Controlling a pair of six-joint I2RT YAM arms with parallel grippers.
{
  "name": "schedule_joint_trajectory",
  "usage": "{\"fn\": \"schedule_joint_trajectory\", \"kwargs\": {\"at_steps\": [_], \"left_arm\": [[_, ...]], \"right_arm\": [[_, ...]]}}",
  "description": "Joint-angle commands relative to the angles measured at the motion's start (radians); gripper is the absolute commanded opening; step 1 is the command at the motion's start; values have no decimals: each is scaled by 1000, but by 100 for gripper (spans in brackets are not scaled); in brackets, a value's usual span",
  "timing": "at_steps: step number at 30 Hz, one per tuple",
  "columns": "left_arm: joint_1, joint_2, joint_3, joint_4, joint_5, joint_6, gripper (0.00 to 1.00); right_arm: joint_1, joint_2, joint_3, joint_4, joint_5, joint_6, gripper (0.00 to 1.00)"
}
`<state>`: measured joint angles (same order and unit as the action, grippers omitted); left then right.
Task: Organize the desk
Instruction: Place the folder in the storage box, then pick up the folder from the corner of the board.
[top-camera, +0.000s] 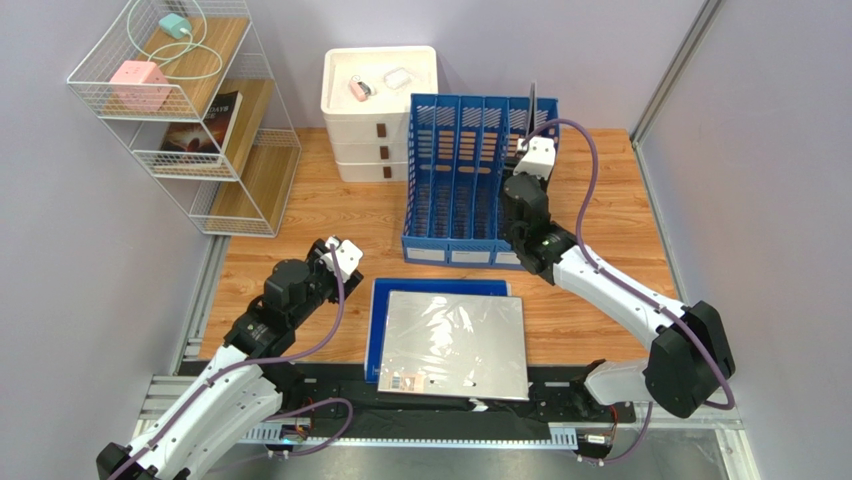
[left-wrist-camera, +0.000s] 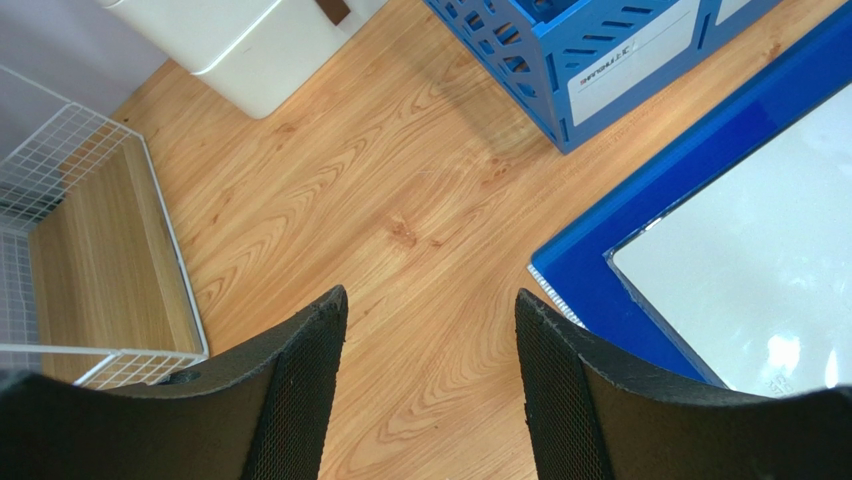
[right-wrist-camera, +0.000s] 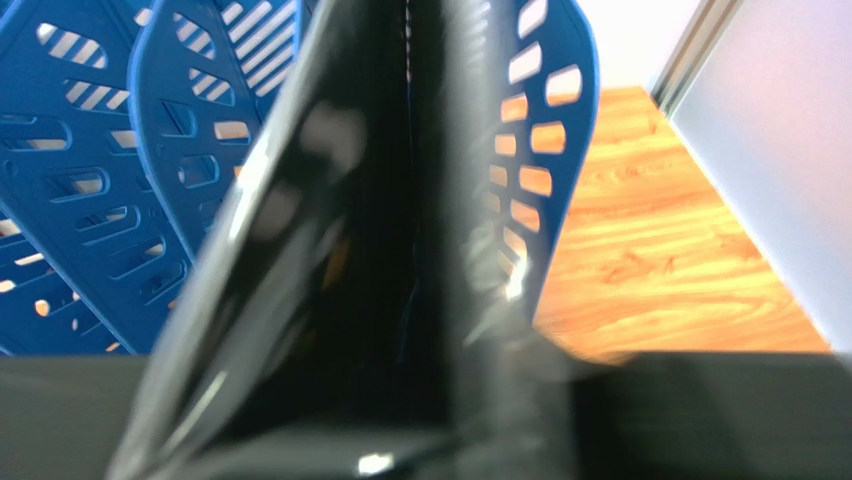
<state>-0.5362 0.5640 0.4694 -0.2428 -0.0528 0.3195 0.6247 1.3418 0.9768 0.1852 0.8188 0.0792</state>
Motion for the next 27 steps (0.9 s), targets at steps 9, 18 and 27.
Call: {"fn": "schedule_joint_trajectory", "kwargs": {"at_steps": [9,18,27], "left_arm": [[4,2,2,17,22,9,68],[2,89,21,-30,142,61,67],[-5,208,17,-59,215,174,62]], "right_arm": [[-10,-255,99,-490,-35,379,100],[35,-518,-83,-921,-272,672,100],[35,-661,-403,-1009,-549,881,100]]}}
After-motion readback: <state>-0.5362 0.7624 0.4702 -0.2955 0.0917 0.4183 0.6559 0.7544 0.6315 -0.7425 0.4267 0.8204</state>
